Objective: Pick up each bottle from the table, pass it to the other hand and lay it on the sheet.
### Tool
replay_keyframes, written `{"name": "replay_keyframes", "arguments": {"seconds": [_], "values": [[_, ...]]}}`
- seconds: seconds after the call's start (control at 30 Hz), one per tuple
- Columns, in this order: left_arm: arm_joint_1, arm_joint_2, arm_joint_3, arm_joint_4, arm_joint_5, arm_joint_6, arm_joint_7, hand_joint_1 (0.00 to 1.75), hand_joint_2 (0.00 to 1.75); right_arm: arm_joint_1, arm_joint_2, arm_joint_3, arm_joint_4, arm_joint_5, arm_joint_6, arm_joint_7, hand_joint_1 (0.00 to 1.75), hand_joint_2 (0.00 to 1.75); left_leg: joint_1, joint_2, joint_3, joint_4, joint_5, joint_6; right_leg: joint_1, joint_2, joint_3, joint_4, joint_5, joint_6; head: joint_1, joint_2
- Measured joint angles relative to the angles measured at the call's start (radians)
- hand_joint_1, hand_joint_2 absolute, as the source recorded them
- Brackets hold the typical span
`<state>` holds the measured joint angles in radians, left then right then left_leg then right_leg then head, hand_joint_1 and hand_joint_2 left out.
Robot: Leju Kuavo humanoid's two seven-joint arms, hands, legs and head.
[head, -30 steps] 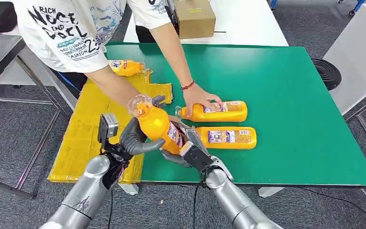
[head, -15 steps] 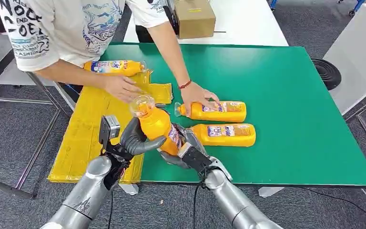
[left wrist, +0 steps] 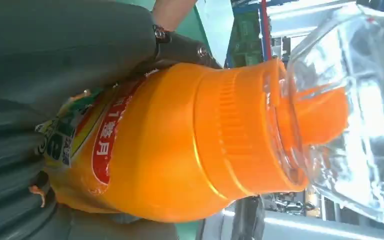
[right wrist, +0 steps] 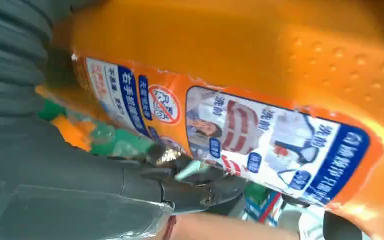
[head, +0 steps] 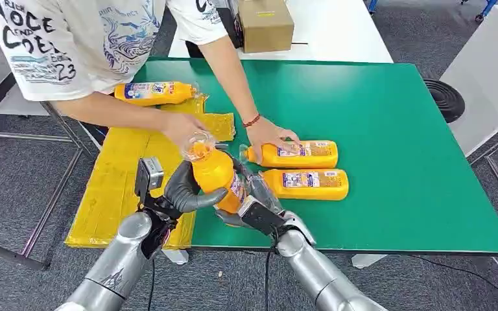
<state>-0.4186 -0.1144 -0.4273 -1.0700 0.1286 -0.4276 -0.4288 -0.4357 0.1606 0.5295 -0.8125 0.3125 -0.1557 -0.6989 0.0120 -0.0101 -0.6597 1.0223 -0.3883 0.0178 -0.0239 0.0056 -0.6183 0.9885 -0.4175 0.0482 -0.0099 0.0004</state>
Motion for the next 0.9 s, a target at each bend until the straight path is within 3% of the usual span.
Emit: {"name": "replay_keyframes", "arguments": {"seconds": [0.27, 0.57, 0.7, 0.9], "values": [[-0.002, 0.010, 0.000, -0.008, -0.082, 0.130, -0.005, 1.75, 1.75, 0.015, 0.000, -0.048, -0.038, 0.114, -0.049, 0.000, 0.00, 0.00, 0.000, 0.000, 0.000, 0.000, 0.000, 0.000, 0.000, 0.000, 0.000, 0.000, 0.000, 0.000, 0.001, 0.000], [-0.039, 0.023, 0.026, -0.008, -0.291, 0.404, -0.021, 1.75, 1.75, 0.081, 0.001, -0.085, -0.166, 0.224, 0.013, 0.000, 0.00, 0.00, 0.000, 0.000, 0.000, 0.000, 0.000, 0.000, 0.000, 0.000, 0.000, 0.000, 0.000, 0.000, 0.001, 0.000], [-0.073, 0.039, 0.053, -0.003, -0.463, 0.626, -0.013, 1.75, 1.75, 0.110, -0.001, -0.095, -0.241, 0.194, 0.045, 0.000, 0.00, 0.00, 0.000, 0.000, 0.000, 0.000, 0.000, 0.000, 0.000, 0.000, 0.000, 0.000, 0.000, 0.000, 0.000, 0.000], [-0.154, 0.087, 0.091, 0.019, -0.644, 0.704, 0.026, 1.75, 1.75, 0.166, -0.021, -0.108, -0.377, 0.075, 0.072, 0.000, 0.00, 0.00, 0.000, 0.000, 0.000, 0.000, 0.000, 0.000, 0.000, 0.000, 0.000, 0.000, 0.000, 0.000, 0.001, 0.000]]}}
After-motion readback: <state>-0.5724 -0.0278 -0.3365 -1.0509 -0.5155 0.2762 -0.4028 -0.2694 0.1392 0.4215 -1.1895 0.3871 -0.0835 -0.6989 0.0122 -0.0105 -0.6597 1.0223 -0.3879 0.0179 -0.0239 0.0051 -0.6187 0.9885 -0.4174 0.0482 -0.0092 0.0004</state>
